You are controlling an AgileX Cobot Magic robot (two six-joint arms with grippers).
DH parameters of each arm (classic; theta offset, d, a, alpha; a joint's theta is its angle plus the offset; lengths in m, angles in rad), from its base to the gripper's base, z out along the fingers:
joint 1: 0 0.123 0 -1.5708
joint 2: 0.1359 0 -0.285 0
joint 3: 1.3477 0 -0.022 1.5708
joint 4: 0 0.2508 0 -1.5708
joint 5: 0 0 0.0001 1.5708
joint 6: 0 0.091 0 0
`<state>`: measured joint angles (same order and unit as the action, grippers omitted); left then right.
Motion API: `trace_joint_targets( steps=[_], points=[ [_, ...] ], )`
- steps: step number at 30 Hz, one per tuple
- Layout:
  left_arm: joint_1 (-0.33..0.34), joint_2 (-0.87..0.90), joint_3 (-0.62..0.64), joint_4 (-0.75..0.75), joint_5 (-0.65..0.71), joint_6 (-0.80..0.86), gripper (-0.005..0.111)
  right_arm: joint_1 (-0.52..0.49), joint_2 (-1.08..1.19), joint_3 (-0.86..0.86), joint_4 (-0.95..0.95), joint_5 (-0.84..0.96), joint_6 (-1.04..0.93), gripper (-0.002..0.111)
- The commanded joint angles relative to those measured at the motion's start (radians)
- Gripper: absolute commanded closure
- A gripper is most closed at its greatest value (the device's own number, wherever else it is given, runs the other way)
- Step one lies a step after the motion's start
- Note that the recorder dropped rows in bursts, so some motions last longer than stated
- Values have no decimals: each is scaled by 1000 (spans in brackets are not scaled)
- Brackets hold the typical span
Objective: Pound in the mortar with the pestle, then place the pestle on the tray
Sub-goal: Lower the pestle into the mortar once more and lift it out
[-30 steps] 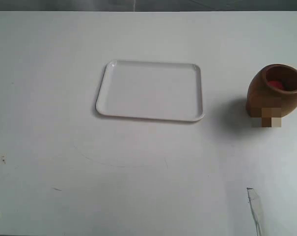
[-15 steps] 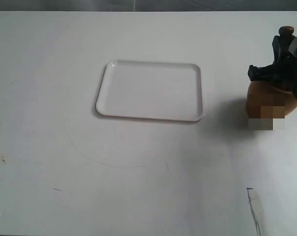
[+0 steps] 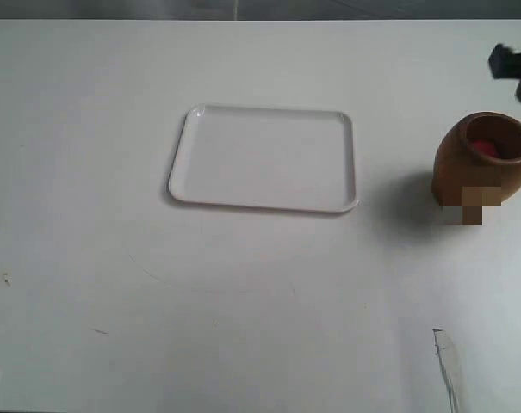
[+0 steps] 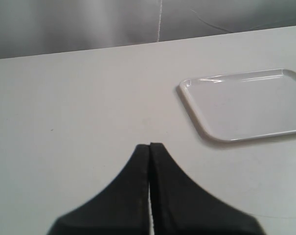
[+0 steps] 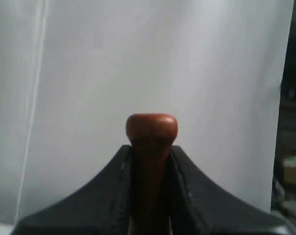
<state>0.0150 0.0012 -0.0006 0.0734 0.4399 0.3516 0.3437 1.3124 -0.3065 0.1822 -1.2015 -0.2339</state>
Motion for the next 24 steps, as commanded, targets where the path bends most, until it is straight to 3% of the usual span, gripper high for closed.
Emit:
trace_joint_targets(
  steps=[1,8,24],
  points=[
    [-8,-1,1,-7,-3,-8,107,-5,-182,2,-6,-20,-10,108],
    [-8,-1,1,-7,-3,-8,107,-5,-146,2,0,21,-52,108],
    [-8,-1,1,-7,-3,-8,107,-5,388,2,11,-20,36,108]
  ],
)
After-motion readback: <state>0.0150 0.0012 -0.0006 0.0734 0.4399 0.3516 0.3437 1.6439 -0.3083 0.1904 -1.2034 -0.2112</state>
